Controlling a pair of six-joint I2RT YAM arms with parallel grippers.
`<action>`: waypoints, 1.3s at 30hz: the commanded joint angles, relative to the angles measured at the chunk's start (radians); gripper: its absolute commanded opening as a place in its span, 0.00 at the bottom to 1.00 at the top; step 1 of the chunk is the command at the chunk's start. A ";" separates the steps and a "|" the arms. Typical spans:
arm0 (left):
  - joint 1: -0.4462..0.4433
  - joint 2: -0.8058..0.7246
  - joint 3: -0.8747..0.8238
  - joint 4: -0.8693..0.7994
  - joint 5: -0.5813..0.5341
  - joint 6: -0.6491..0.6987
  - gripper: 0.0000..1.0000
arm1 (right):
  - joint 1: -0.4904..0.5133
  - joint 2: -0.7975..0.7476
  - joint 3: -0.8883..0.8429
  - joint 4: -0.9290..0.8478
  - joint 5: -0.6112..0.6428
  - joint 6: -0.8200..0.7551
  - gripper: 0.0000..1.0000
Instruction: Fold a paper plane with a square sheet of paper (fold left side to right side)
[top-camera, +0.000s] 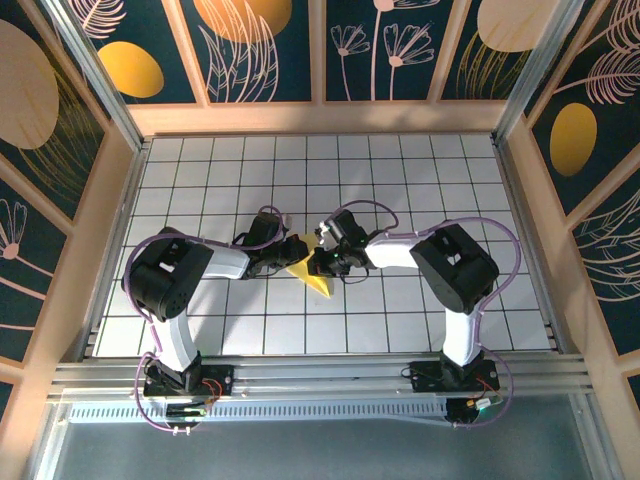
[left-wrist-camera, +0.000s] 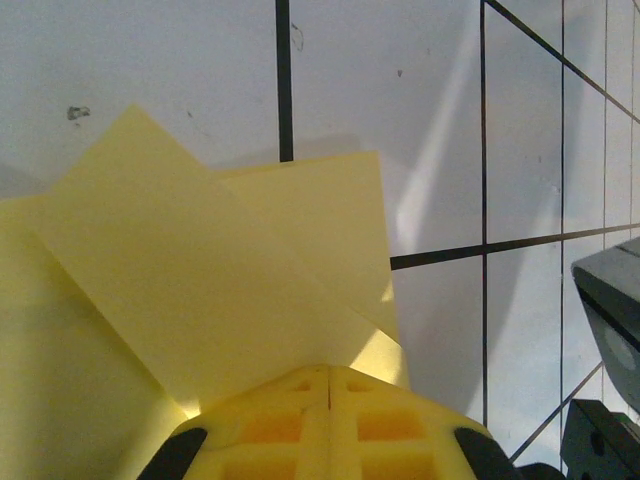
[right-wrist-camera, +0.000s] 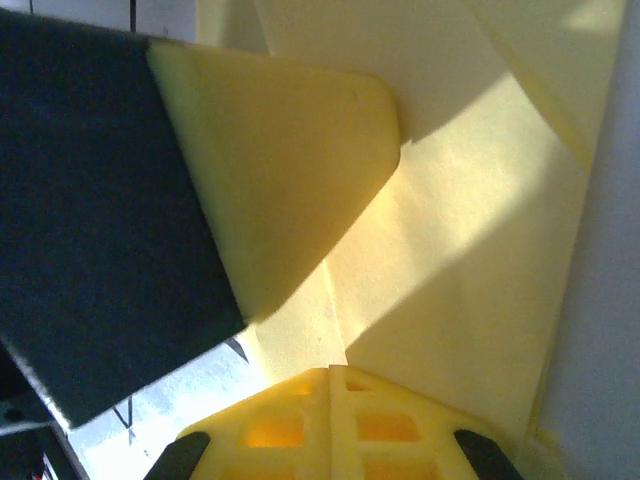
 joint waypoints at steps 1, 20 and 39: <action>0.004 0.042 -0.001 -0.104 -0.079 0.001 0.00 | 0.034 -0.025 -0.060 -0.103 -0.029 0.009 0.00; 0.004 0.042 0.013 -0.110 -0.073 0.008 0.00 | 0.047 -0.166 -0.201 -0.111 -0.037 0.025 0.00; 0.004 -0.336 0.000 -0.131 -0.192 -0.017 0.42 | -0.101 -0.340 -0.160 -0.036 0.022 -0.128 0.48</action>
